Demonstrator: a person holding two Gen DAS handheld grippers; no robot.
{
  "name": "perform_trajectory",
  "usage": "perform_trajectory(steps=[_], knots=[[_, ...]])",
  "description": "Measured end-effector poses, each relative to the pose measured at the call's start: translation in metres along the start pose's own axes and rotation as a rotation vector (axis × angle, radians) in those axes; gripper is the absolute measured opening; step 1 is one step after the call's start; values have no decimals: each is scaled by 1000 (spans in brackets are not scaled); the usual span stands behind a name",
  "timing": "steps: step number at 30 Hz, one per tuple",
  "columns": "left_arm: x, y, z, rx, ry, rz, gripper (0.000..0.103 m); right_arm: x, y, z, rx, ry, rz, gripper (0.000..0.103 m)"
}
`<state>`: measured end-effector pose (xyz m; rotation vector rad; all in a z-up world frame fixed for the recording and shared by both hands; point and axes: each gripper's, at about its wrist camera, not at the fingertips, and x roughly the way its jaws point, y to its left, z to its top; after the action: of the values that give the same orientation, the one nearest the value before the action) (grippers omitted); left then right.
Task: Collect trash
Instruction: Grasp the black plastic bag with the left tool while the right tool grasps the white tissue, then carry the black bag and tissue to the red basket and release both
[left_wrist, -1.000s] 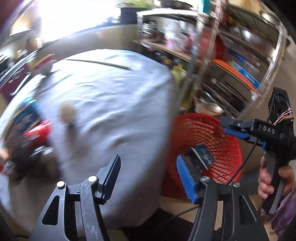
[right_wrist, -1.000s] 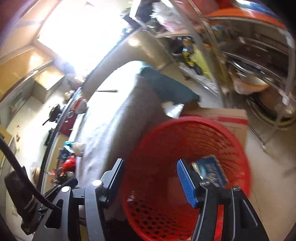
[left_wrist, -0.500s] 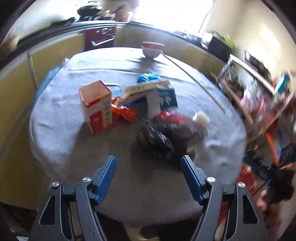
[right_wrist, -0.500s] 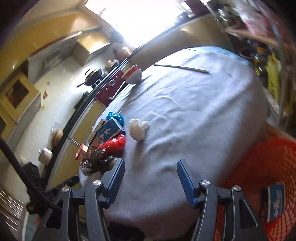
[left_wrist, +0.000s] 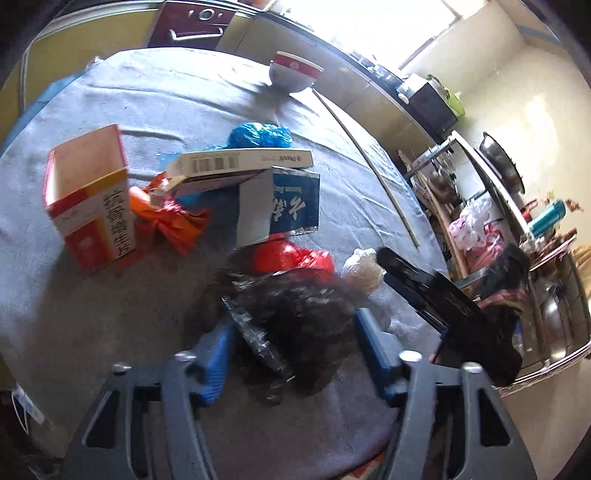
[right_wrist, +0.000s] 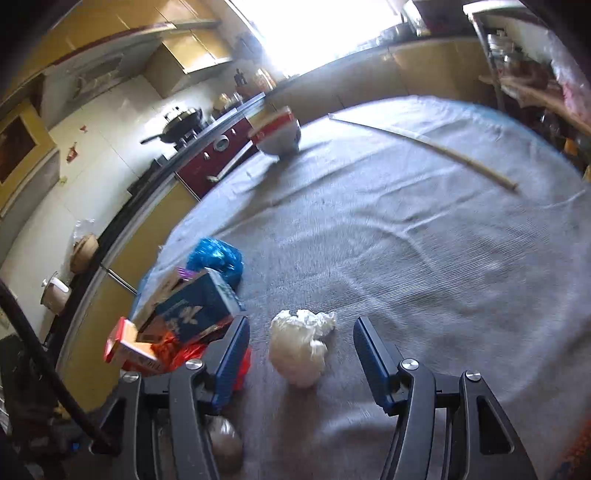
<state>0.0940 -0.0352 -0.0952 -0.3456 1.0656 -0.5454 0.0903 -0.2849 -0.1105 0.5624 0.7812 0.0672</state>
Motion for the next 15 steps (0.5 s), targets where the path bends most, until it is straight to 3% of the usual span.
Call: perform_trajectory(steps=[1,2,3,4,8,15], knots=[[3,-1,0,12,7,-2,39,10,0,0,10,21,7,57],[6,-1,0,13,14,-5,32,16,0,0,11,39,13,45],[8,0,-1,11,22,-5,18,20,1,-2,7,50,8,41],[10,0,-2,12,29,-4,11,25,2,-2,0,60,-9,40],[8,0,-8,23,12,2,6,14,-1,-6,-2,17,-21,29],[-11,-23,-19,106,-39,-19,3,-37,-21,-15,70,-49,45,27]])
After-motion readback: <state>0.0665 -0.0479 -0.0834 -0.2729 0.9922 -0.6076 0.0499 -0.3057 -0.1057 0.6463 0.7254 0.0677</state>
